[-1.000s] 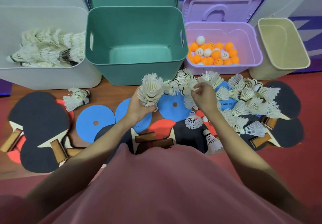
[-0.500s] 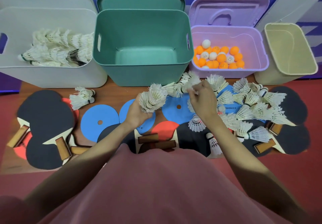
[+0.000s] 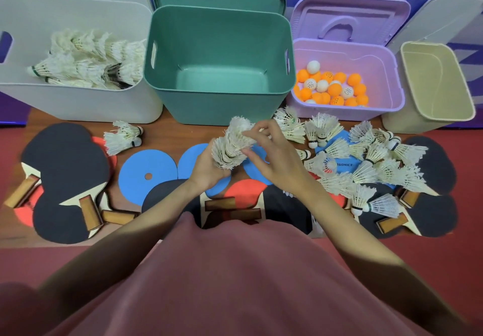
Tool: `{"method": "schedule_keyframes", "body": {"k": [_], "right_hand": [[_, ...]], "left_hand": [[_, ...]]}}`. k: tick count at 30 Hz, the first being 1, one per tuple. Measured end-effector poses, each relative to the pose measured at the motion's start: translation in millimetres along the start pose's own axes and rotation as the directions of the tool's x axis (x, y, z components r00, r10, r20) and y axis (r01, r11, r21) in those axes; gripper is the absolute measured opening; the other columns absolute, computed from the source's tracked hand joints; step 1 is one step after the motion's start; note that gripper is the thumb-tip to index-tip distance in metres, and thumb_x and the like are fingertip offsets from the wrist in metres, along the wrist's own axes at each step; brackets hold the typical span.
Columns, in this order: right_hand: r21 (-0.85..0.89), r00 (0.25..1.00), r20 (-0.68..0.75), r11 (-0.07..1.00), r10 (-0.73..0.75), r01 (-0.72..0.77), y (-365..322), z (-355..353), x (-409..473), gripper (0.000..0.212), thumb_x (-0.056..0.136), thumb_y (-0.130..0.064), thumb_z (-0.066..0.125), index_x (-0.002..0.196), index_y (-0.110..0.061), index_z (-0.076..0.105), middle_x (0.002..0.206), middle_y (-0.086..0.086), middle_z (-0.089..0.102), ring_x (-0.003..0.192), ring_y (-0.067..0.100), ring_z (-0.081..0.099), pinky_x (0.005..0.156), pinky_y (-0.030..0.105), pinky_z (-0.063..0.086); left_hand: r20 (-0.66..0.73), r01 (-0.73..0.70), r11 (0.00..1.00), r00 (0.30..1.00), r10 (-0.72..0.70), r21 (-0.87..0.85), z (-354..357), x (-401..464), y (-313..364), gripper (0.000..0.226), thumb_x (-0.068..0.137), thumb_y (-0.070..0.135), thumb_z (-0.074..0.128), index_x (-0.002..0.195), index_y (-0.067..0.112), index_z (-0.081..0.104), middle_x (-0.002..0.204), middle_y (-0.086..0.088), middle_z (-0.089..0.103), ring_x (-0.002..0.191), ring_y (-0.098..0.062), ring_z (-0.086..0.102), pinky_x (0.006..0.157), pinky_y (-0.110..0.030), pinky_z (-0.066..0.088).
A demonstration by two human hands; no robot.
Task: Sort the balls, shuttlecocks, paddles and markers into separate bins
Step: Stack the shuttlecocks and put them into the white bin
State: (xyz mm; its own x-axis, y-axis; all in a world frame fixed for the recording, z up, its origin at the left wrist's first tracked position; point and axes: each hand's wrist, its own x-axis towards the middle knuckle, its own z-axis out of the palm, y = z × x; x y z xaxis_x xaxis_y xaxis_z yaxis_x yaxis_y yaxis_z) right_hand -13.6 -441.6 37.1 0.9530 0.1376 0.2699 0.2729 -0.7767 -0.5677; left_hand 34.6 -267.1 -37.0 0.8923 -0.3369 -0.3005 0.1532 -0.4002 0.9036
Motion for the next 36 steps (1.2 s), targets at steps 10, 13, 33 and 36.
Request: {"method": "schedule_keyframes", "body": {"k": [10, 13, 33, 36], "right_hand": [[-0.346, 0.725, 0.028, 0.686, 0.689, -0.639, 91, -2, -16, 0.025, 0.087, -0.026, 0.060, 0.093, -0.003, 0.057, 0.101, 0.016, 0.056, 0.085, 0.036, 0.059, 0.062, 0.033, 0.045], [-0.389, 0.690, 0.076, 0.658, 0.720, -0.644, 100, 3, -20, 0.040, 0.085, -0.027, 0.062, 0.059, -0.008, 0.039, 0.060, 0.006, 0.044, 0.065, 0.030, 0.051, 0.048, 0.026, 0.026], [0.378, 0.841, -0.085, 0.798, 0.534, -0.469, 14, -66, 20, 0.017, 0.085, -0.005, 0.060, 0.070, 0.002, 0.063, 0.055, 0.002, 0.053, 0.054, 0.001, 0.042, 0.054, 0.019, 0.036], [0.192, 0.837, -0.010, 0.823, 0.547, -0.535, 15, -47, 20, 0.020, 0.082, -0.005, 0.059, 0.074, 0.014, 0.060, 0.060, 0.020, 0.048, 0.059, 0.014, 0.040, 0.056, 0.030, 0.038]], "left_hand": [[-0.026, -0.032, 0.999, 0.999, 0.031, -0.042, -7, -3, 1, 0.056, 0.062, 0.017, 0.070, 0.113, 0.009, 0.048, 0.105, -0.004, 0.062, 0.099, -0.023, 0.060, 0.083, -0.037, 0.049], [-0.015, -0.050, 0.997, 0.999, 0.049, -0.052, -6, -1, 2, 0.054, 0.064, 0.010, 0.072, 0.112, 0.015, 0.047, 0.102, 0.002, 0.060, 0.096, -0.018, 0.059, 0.082, -0.033, 0.049], [0.057, -0.075, 0.997, 0.995, 0.077, -0.034, 6, 13, 2, 0.058, 0.061, 0.004, 0.073, 0.108, 0.026, 0.046, 0.095, 0.017, 0.058, 0.087, -0.008, 0.057, 0.078, -0.032, 0.047], [0.108, -0.131, 0.991, 0.986, 0.130, 0.002, 12, 12, 8, 0.051, 0.061, 0.012, 0.071, 0.104, 0.028, 0.048, 0.095, 0.016, 0.060, 0.088, -0.014, 0.059, 0.076, -0.032, 0.049]]}}
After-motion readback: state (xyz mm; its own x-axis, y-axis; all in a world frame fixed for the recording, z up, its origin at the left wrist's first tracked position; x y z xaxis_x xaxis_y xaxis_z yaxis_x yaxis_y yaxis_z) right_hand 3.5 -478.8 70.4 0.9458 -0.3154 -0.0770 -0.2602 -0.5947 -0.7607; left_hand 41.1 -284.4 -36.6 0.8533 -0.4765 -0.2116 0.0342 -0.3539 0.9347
